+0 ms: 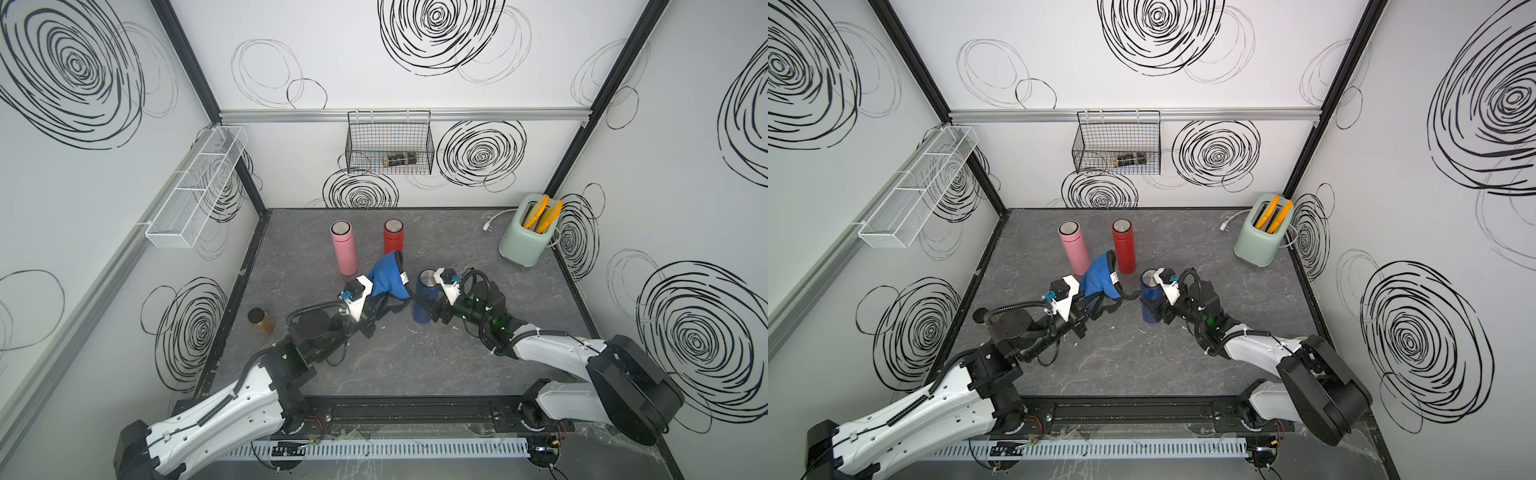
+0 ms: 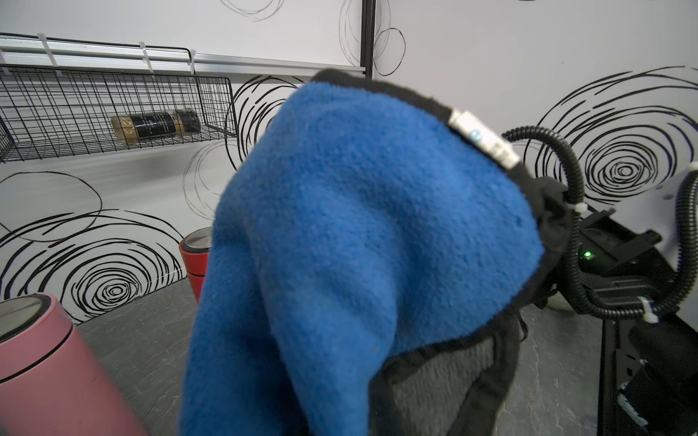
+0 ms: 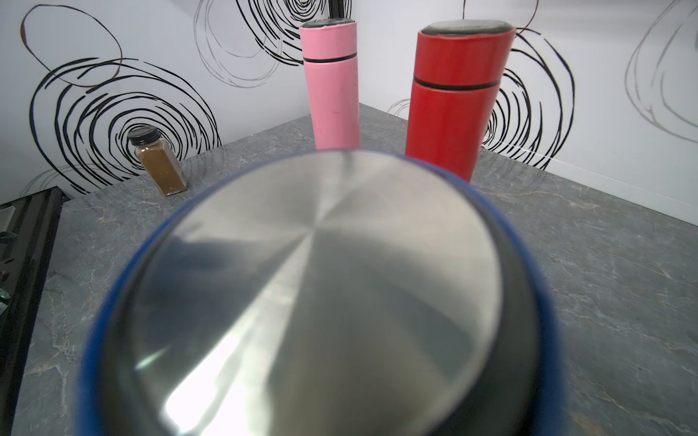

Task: Wipe the surface of the thermos
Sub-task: Pick up the thermos from the center of the board.

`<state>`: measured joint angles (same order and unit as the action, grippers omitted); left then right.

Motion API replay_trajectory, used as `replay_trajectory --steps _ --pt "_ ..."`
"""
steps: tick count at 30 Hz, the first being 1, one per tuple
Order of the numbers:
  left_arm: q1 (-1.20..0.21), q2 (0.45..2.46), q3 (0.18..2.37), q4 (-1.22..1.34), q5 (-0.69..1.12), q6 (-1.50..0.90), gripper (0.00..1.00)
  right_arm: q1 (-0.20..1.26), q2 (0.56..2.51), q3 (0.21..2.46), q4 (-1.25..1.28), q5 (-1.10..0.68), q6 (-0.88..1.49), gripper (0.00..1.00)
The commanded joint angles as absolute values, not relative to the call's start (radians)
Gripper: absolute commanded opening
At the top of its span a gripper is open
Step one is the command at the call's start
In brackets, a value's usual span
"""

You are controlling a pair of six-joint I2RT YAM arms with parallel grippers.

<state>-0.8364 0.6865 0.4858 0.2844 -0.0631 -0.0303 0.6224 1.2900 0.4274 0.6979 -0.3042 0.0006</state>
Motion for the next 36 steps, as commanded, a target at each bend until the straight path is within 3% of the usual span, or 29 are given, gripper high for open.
replay_trajectory --steps 1,9,15,18,22,24,29,36 --pt "-0.831 0.675 0.520 0.307 -0.054 -0.046 0.00 0.620 1.264 0.430 0.748 -0.332 0.005 0.76" --pt "-0.831 0.671 0.522 0.302 -0.053 -0.045 0.00 0.620 1.264 0.441 0.760 -0.348 0.008 0.75" --pt "-0.831 0.674 0.526 0.299 -0.051 -0.044 0.00 0.621 1.273 0.453 0.755 -0.359 0.011 0.66" --pt "-0.830 0.679 0.532 0.286 -0.050 -0.042 0.00 0.621 1.268 0.454 0.750 -0.360 0.011 0.51" --pt "-0.831 0.700 0.567 0.236 -0.048 -0.042 0.00 0.621 1.242 0.462 0.718 -0.367 0.003 0.11" --pt "-0.830 0.716 0.603 0.182 -0.061 -0.042 0.00 0.620 1.210 0.473 0.675 -0.369 -0.013 0.00" --pt "-0.831 0.777 0.760 -0.056 -0.107 -0.048 0.00 0.608 1.129 0.529 0.504 -0.387 -0.091 0.00" --pt "-0.847 0.921 1.015 -0.362 -0.095 -0.139 0.00 0.589 1.093 0.527 0.499 -0.411 -0.089 0.00"
